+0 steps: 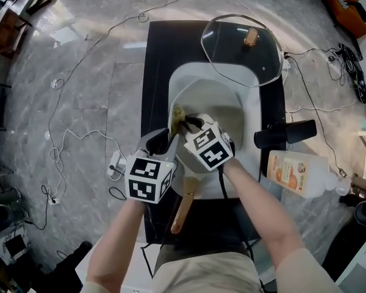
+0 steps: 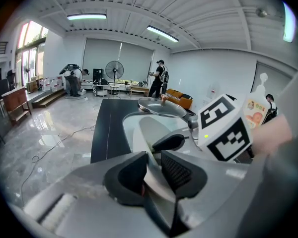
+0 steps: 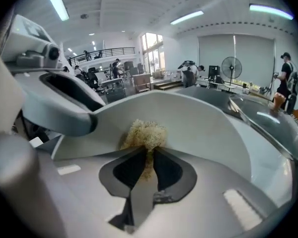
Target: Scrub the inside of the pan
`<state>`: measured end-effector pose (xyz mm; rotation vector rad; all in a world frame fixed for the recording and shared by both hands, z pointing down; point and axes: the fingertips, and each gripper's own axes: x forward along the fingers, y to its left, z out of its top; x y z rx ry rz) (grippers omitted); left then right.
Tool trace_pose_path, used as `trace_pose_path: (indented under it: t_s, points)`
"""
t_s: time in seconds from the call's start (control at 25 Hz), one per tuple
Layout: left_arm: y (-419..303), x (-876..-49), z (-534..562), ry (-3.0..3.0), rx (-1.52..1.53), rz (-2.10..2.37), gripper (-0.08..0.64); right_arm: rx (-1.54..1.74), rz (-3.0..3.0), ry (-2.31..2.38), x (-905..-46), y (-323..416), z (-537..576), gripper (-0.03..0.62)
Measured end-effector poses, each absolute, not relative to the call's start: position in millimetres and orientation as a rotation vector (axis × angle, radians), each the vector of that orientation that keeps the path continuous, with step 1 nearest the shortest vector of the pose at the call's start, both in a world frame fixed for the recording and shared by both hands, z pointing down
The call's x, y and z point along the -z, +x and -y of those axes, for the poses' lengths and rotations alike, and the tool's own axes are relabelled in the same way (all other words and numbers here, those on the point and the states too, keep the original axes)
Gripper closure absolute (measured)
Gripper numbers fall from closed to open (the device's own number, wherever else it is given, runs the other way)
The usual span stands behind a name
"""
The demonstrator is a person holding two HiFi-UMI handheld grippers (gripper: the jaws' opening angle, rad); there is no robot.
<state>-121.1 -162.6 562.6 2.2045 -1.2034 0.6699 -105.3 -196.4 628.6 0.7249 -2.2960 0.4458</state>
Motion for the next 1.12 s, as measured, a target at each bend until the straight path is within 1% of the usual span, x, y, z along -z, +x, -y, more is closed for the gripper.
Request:
trace_pose_path:
  t_s: [0.28,0.44,0.64,0.8,0.96,1.12]
  points:
    - [-120.4,-561.7,162.8,2.209,-0.664,1.201,0.453,-0.184,2.119,0.974,-645.8,-75.1,248.4,0.540]
    - [-119.5,-562.7,161.9,2.213,-0.676,1.195,0.453,-0.108,1.959,1.033,-669.8,-46.0,258.4,0.543]
    - [-120.4,-563.1,161.8,2.207,-0.667,1.204,0.453,-0.243,1.825,1.020,-702.7,-5.2,249.0,0.546]
    - [-119.4,-562.8,162.4,2.207,-0.666,1.196,0.453,-0.366,1.747,0.911,-718.8,18.7,219.5,0.545]
    - [-119.7,-563.4,162.0,2.205,-0.673,1.189,0.451,-0.420,1.716,0.754,-723.5,18.4,177.6,0.545]
    - [-119.2,-563.5,161.8,2.205,-0.676,1.191,0.451,-0.420,1.724,0.599,-714.7,-0.2,135.4,0.546]
